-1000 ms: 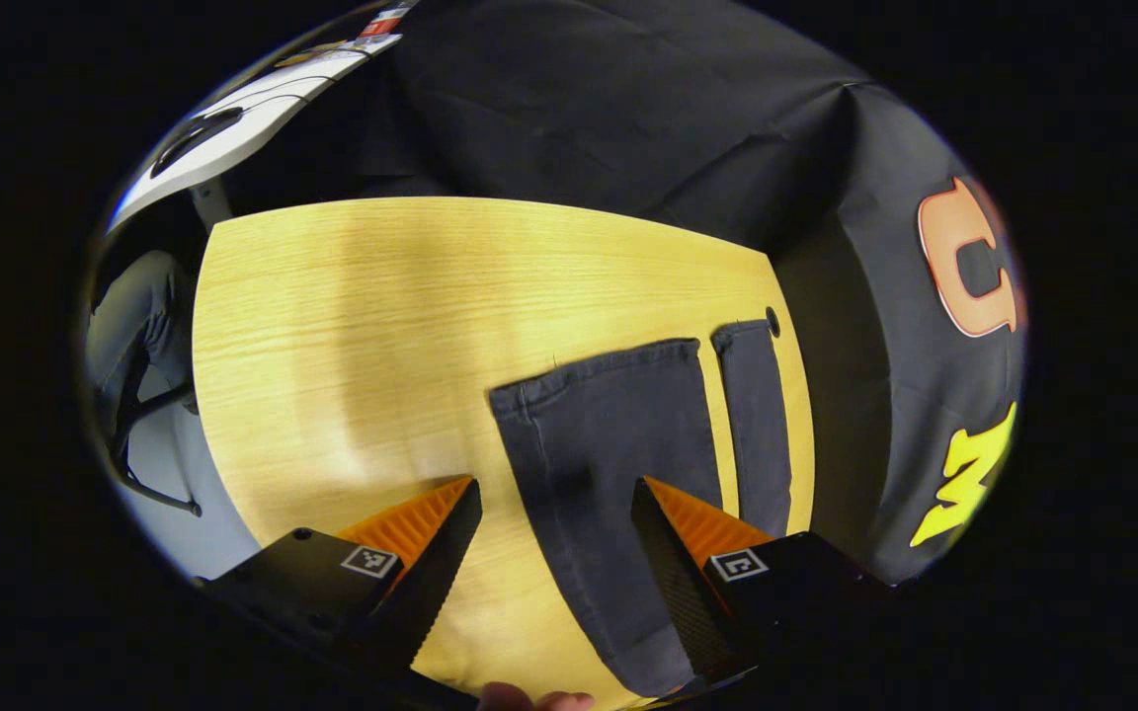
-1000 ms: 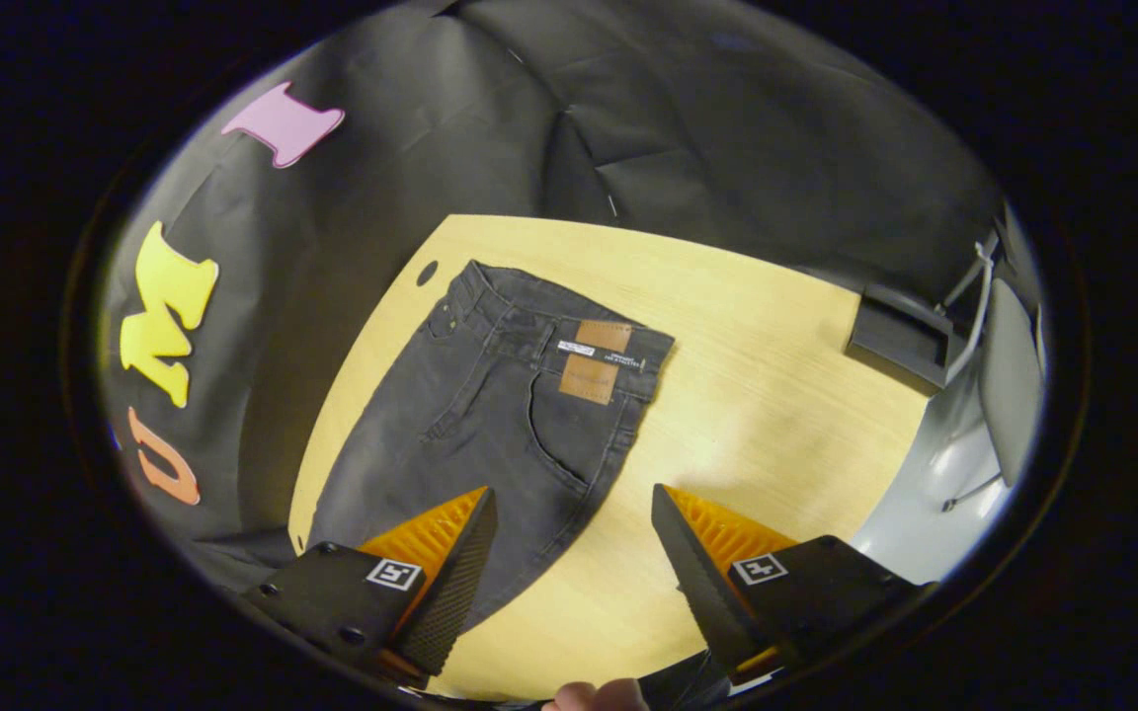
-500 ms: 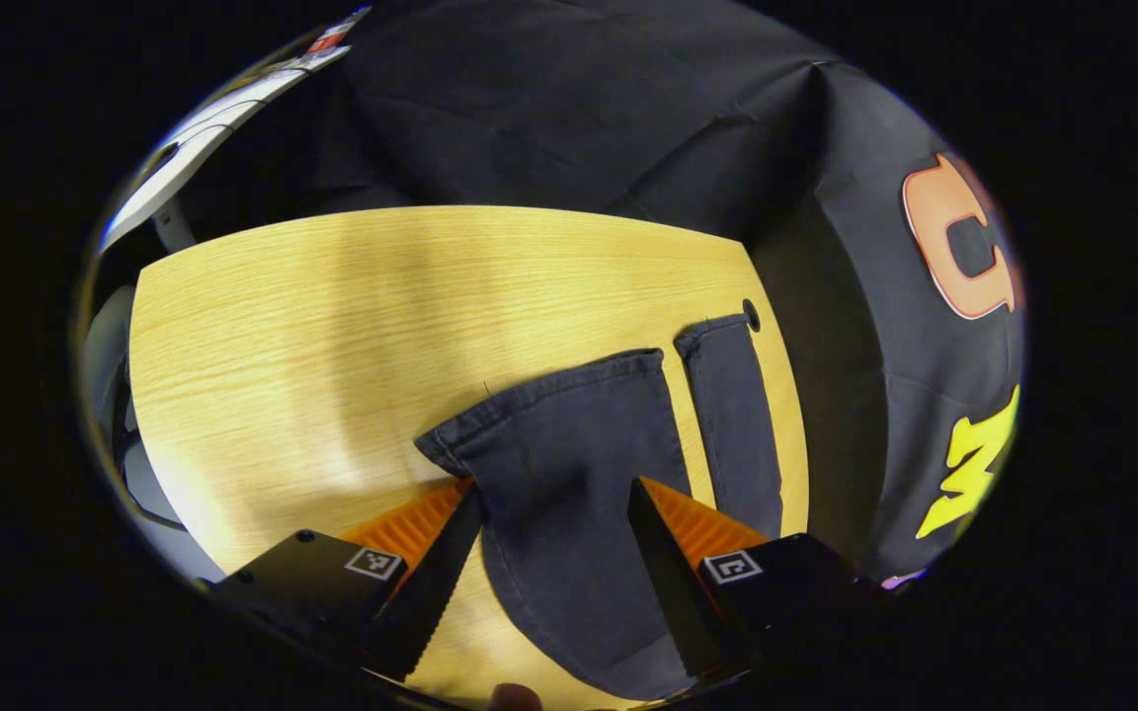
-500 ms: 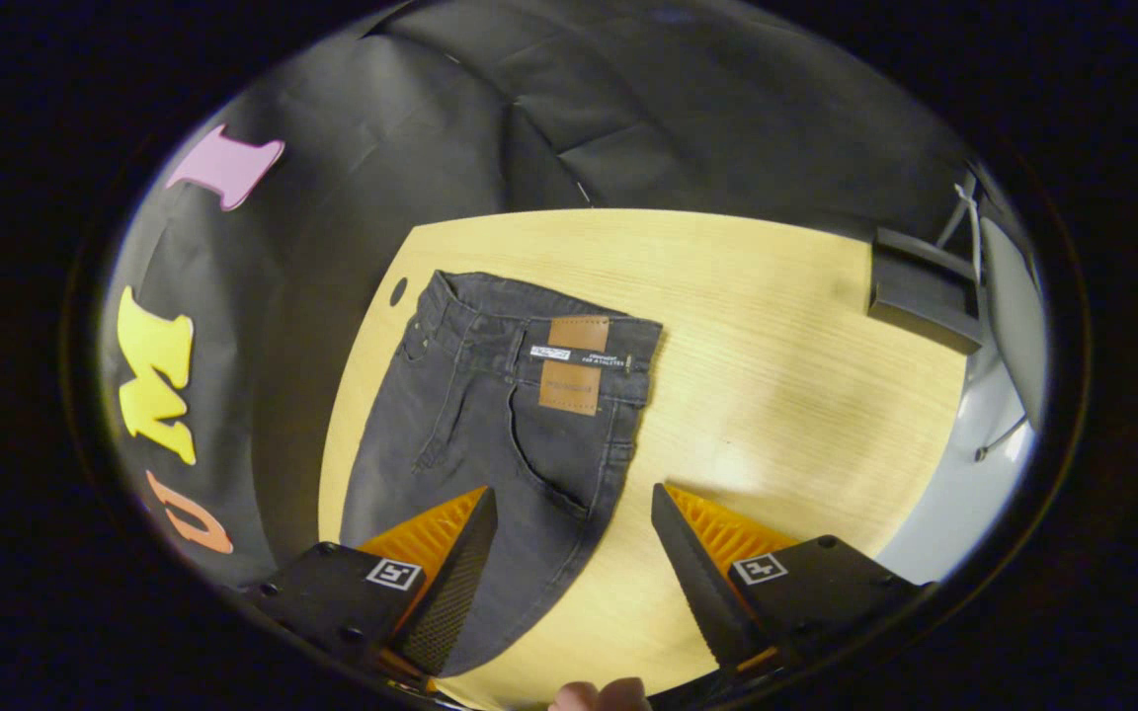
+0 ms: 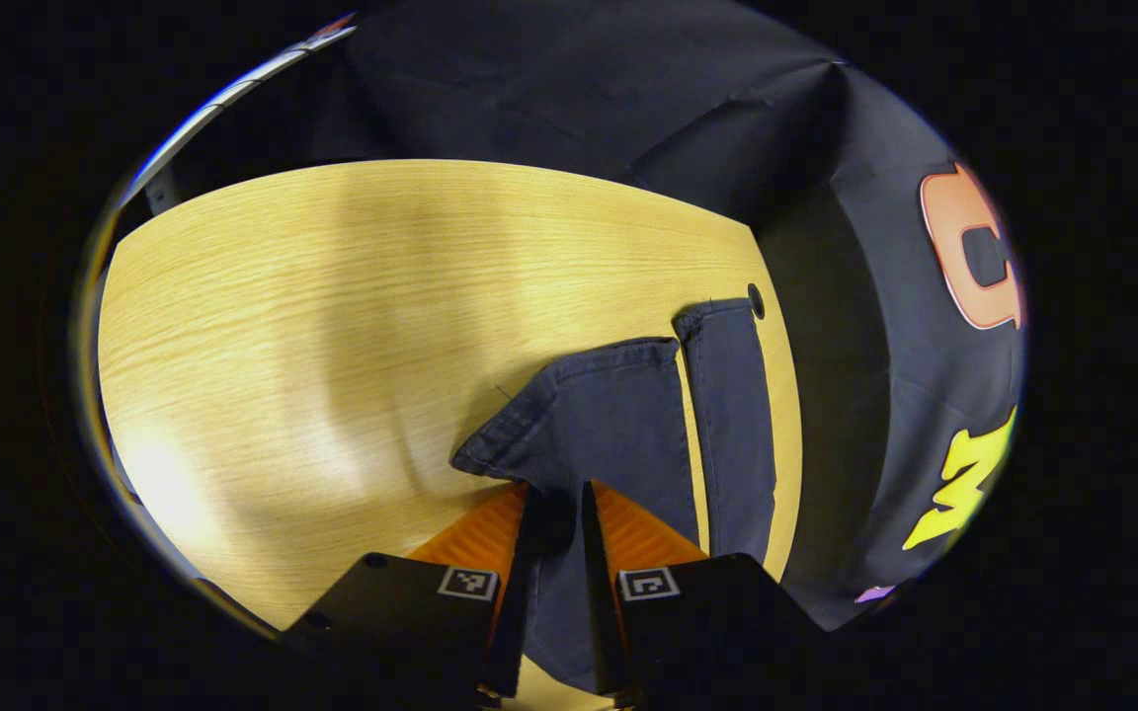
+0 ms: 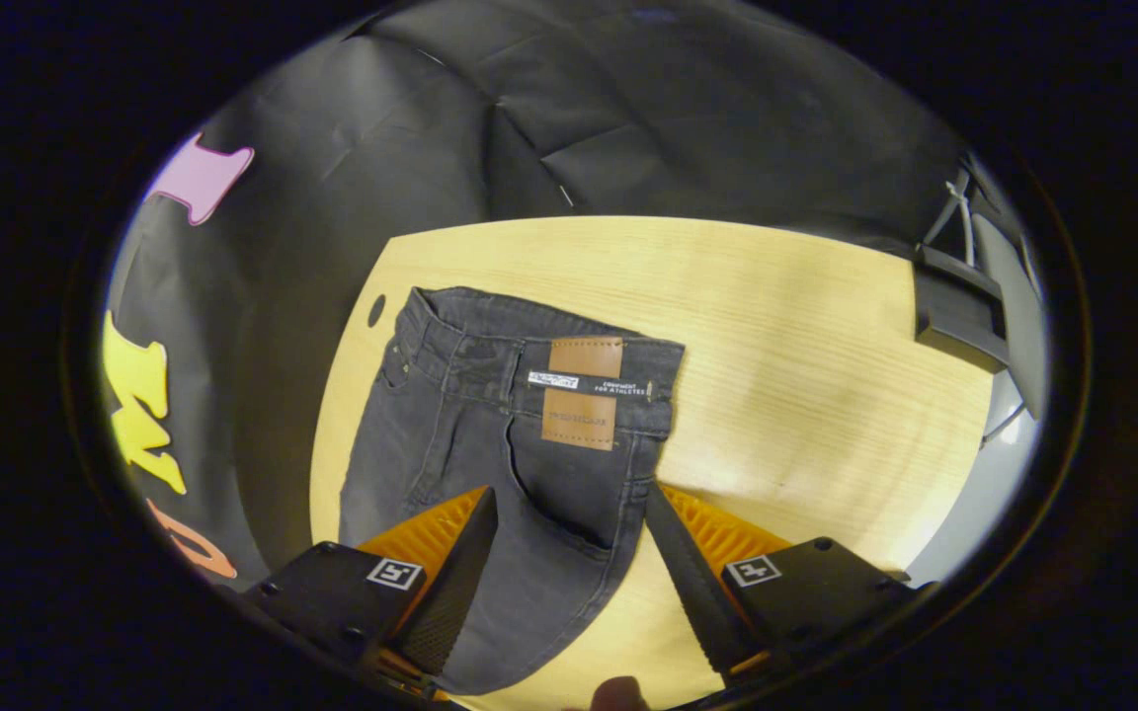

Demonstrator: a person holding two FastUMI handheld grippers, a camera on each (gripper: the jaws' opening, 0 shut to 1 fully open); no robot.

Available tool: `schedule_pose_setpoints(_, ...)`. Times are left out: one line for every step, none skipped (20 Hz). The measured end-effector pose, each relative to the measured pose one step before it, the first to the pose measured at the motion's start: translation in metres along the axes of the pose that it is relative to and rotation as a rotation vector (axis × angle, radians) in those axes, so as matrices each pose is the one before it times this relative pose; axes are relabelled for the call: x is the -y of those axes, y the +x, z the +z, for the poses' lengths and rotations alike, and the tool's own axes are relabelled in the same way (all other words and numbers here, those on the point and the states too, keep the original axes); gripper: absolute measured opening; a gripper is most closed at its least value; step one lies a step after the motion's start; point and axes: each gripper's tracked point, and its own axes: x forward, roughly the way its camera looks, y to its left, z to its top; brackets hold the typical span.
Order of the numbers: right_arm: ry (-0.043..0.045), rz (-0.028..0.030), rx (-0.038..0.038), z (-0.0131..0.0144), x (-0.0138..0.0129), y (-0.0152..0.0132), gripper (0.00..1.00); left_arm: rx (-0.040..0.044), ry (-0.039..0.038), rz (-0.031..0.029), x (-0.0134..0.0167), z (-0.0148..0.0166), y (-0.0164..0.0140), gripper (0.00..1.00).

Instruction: Grasp the waist and the cuffs of the jeans and fold them to make the two legs overlap; first hold the waist and fold one-third of the jeans toward the cuffs, then hold the cuffs and fold the remaining one-third in the same direction to finish folding.

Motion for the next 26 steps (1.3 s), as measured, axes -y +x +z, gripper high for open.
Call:
schedule_pose_setpoints(0.0166, -0.06035, -0.00103, 0.00115, 0.00407, 0.00205, 0.92, 0.00071, 0.00207, 0.00773, -0.0007, 0.00099, -0.00059, 0.29)
schedule_pose_setpoints(0.00963, -0.05371, 0.00121, 0.00103, 0.00266, 0.00164, 0.9, -0.00313, 0.00501, 0.00658, 0.00031, 0.00031, 0.00049, 0.23)
schedule_pose_setpoints(0.00614, -0.05452, 0.00021, 0.00037, 0.00499, 0.00176, 0.85, -0.00607, 0.00581, 0.0094, 0.00019, -0.00059, 0.00102, 0.21)
schedule_pose_setpoints(0.00663, -0.02996, -0.001, 0.00061, -0.00095, -0.00058, 0.7, -0.00639, 0.00516, 0.00694, 0.00346, -0.00067, 0.00327, 0.18)
schedule_pose_setpoints(-0.011, -0.02972, -0.00566, -0.00119, 0.00011, 0.00056, 0.7, -0.00837, 0.00819, 0.00576, -0.0004, 0.00072, 0.00093, 0.16)
schedule_pose_setpoints(-0.03043, -0.09743, 0.0102, 0.00188, 0.01328, 0.00479, 0.69, -0.00895, 0.00745, 0.00773, -0.00203, -0.00043, -0.00065, 0.12)
schedule_pose_setpoints(0.00857, -0.03095, 0.00104, -0.00126, 0.00343, -0.00325, 0.46, -0.00902, 0.00464, 0.00737, -0.00145, 0.00024, 0.00027, 0.11)
schedule_pose_setpoints(-0.00873, -0.02373, -0.00344, 0.00339, -0.00335, 0.00001, 0.23, -0.00951, 0.00427, 0.0027, 0.00043, -0.00089, -0.00116, 0.09)
schedule_pose_setpoints(-0.0196, -0.02225, -0.00792, 0.0, 0.00186, 0.00137, 0.19, -0.00682, 0.00147, 0.00157, 0.00105, 0.00044, -0.00096, 0.08)
schedule_pose_setpoints(-0.01231, -0.00409, -0.01499, -0.00142, -0.00289, 0.00164, 0.14, -0.00748, 0.00116, -0.00068, 0.00389, -0.00154, -0.00102, 0.07)
schedule_pose_setpoints(-0.00112, 0.0058, -0.00909, 0.00105, -0.00009, -0.00243, 0.1, -0.00703, 0.00208, 0.00592, 0.00196, -0.00185, -0.00161, 0.07)
schedule_pose_setpoints(0.00465, 0.01217, -0.02519, -0.00147, 0.00167, 0.00016, 0.1, -0.01075, 0.00018, -0.0009, 0.00413, -0.0009, -0.00075, 0.06)
schedule_pose_setpoints(0.03493, 0.02661, -0.01848, 0.00089, -0.00187, -0.01197, 0.1, -0.00549, -0.0065, -0.01085, 0.00579, 0.00068, -0.00565, 0.06)
schedule_pose_setpoints(0.02526, 0.02508, -0.02173, 0.00035, -0.00192, 0.01049, 0.0, -0.00235, -0.01054, -0.01513, 0.00846, 0.0016, -0.00206, 0.06)
schedule_pose_setpoints(0.02685, 0.0262, -0.01925, 0.00011, -0.0002, -0.00386, 0.01, -0.00125, -0.01828, -0.01167, 0.00648, 0.00112, -0.00627, 0.05)
schedule_pose_setpoints(0.02902, 0.03013, -0.01281, 0.00147, -0.0025, -0.00546, 0.01, -0.00177, -0.0229, -0.0127, 0.00596, 0.00157, -0.0057, 0.05)
schedule_pose_setpoints(0.02234, 0.02975, -0.01662, -0.00041, -0.00242, -0.00692, 0.01, -0.00721, -0.02664, -0.01463, 0.00579, 0.00034, -0.00588, 0.05)
schedule_pose_setpoints(0.02316, 0.0371, -0.01042, 0.00091, -0.00306, -0.00576, 0.01, -0.00878, -0.02634, -0.0119, 0.00522, -0.00093, -0.00549, 0.05)
schedule_pose_setpoints(0.02235, 0.03867, -0.00934, 0.00051, -0.0054, -0.01, 0.01, -0.0075, -0.02527, -0.00593, 0.00398, 0.00005, -0.00454, 0.05)
schedule_pose_setpoints(0.01854, 0.04726, -0.0093, -0.00054, -0.01015, -0.01171, 0.01, 0.00052, -0.02446, 0.00097, 0.00177, 0.00279, -0.00077, 0.04)
schedule_pose_setpoints(0.01131, 0.04153, -0.00924, -0.00115, -0.01192, -0.00957, 0.0, -0.00222, -0.02432, -0.00025, 0.00348, 0.00363, 0.00029, 0.04)
schedule_pose_setpoints(0.00414, 0.04035, -0.00703, 0.00001, -0.01403, -0.00836, 0.01, -0.00962, -0.01904, -0.0041, 0.00669, 0.00262, 0.00012, 0.04)
schedule_pose_setpoints(-0.00512, 0.03222, -0.00716, -0.00022, -0.01372, -0.00778, 0.01, -0.00545, -0.02205, -0.0073, 0.00824, 0.00335, -0.00196, 0.04)
schedule_pose_setpoints(-0.01319, 0.03048, -0.00261, -0.00011, -0.01502, -0.00489, 0.0, -0.0066, -0.01931, -0.00643, 0.00815, 0.00364, -0.00308, 0.04)
schedule_pose_setpoints(-0.01821, 0.02257, -0.00352, 0.0015, -0.01713, -0.00557, 0.0, -0.00538, -0.01577, -0.00841, 0.01271, 0.00185, -0.00067, 0.04)
schedule_pose_setpoints(-0.01339, 0.02407, -0.00376, 0.00153, -0.01993, -0.00177, 0.01, -0.00955, -0.00344, 0.00046, 0.01041, 0.00132, 0.00263, 0.04)
